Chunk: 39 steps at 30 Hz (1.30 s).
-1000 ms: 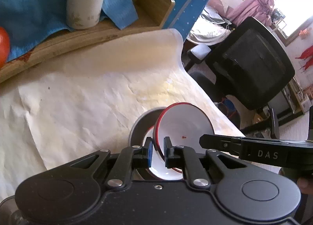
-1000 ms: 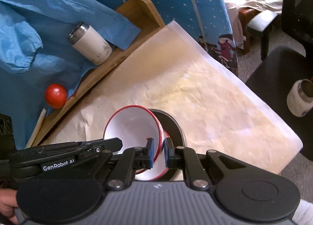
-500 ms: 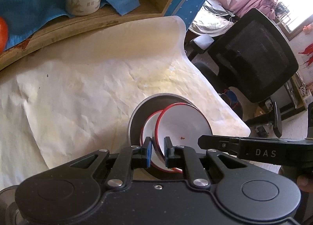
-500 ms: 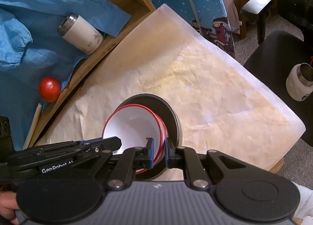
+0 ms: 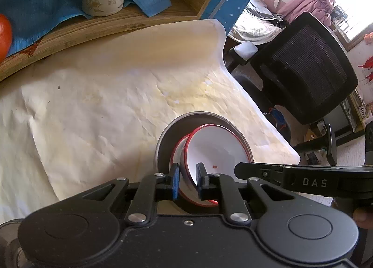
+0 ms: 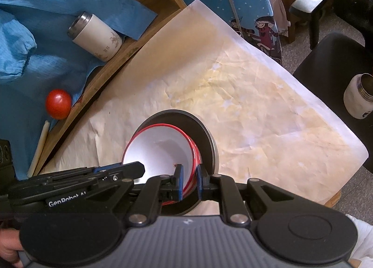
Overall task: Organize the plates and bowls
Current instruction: 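Lower the white bowl into the white bowl inside the steel bowl with both grippers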
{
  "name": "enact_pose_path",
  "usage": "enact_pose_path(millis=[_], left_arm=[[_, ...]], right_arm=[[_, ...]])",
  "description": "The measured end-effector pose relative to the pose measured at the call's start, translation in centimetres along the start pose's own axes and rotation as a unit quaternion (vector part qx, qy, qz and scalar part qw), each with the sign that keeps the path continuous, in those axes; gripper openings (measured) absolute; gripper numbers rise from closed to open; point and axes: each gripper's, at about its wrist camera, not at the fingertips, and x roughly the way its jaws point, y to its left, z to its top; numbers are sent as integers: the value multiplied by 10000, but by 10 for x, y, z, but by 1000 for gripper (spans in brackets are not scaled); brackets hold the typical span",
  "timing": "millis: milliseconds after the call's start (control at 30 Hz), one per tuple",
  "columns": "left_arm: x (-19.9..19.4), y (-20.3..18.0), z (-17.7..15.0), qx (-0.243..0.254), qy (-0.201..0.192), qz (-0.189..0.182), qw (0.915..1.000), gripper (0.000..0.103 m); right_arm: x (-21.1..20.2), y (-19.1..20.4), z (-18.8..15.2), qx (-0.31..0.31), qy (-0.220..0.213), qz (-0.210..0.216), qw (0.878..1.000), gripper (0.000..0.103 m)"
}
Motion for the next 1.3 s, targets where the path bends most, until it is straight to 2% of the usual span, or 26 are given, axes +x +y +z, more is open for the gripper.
enact_pose_path(millis=[567, 1000, 1100, 1300], left_arm=[[2, 1, 2, 37, -53, 158, 9999, 19], [2, 1, 4, -53, -110, 108, 9999, 22], [-2, 3, 5, -118, -217, 75, 9997, 30], [-8, 7, 5, -255, -364, 15, 9990, 39]], right_arm=[[2, -1, 4, -58, 18, 31, 10000, 17], [0, -3, 6, -66, -49, 5, 10000, 25], [-2, -3, 7, -72, -98, 10, 9999, 26], [-5, -2, 8, -112, -175, 47, 9998, 32]])
